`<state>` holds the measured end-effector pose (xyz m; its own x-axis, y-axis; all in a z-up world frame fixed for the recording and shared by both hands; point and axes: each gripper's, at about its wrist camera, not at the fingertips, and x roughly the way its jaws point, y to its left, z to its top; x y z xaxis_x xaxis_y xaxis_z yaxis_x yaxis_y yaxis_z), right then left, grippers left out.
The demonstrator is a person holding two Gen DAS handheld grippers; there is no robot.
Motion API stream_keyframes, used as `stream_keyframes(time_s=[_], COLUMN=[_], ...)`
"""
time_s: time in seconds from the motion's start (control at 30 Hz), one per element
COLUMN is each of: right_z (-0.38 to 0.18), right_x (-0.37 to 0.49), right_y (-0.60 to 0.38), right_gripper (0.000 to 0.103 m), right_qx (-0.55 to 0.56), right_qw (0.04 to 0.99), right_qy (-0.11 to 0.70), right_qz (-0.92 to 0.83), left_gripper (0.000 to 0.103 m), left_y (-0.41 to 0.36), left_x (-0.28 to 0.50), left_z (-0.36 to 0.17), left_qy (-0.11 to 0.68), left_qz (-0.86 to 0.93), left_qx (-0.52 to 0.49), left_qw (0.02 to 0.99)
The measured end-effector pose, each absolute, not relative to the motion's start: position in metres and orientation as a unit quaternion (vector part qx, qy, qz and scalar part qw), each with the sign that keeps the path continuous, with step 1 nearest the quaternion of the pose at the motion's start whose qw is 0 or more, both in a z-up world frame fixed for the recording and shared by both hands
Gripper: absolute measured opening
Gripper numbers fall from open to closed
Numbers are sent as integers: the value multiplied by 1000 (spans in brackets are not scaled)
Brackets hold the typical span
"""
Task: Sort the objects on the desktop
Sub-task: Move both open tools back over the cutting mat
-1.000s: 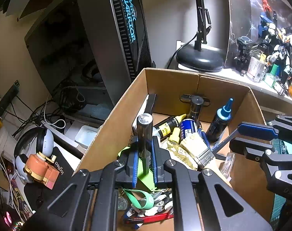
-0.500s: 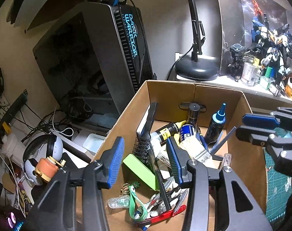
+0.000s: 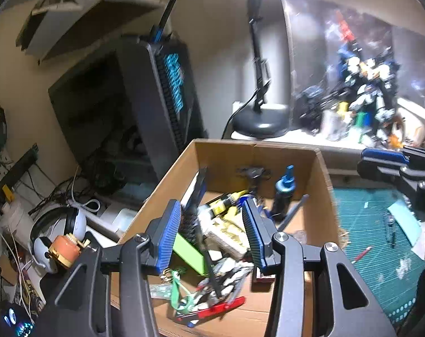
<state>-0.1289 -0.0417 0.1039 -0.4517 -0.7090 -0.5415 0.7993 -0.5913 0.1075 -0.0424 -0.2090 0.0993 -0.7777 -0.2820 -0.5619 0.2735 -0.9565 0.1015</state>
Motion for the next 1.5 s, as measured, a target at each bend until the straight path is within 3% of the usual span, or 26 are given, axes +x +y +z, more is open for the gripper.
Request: stream_keyframes(time_s=[0.1,0.2,0.47,0.77,1.17,1.5], right_z=[115,123,128,107,66,25], right_x=[-120,-109,-88,-88,-75,-69], right_y=[-20,3,79,169,224,236], right_gripper=[28,37,48,49,50,50], right_qx=[260,244,229,268,311,353], right_qw=[434,419,352,261,221,219], right_qy=[80,82,76,28,-13,-18], right_qz=[-859,-871,-904,-927,-924,-910], left_gripper=[58,64,74,74,74,74], left_y=[-192,-174,-114,-53,-15,-24], left_x=[-33,-27,-23,-44,-44,-50], left_z=[111,119,118,90,1,-57], left_qy=[-11,-14,-29,-45,-18,22], left_qz=[-953,-960,-970,-963,-956,-947], left_qx=[274,257,239,259,287,320], left_qw=[130,112,29,-53,-59,27])
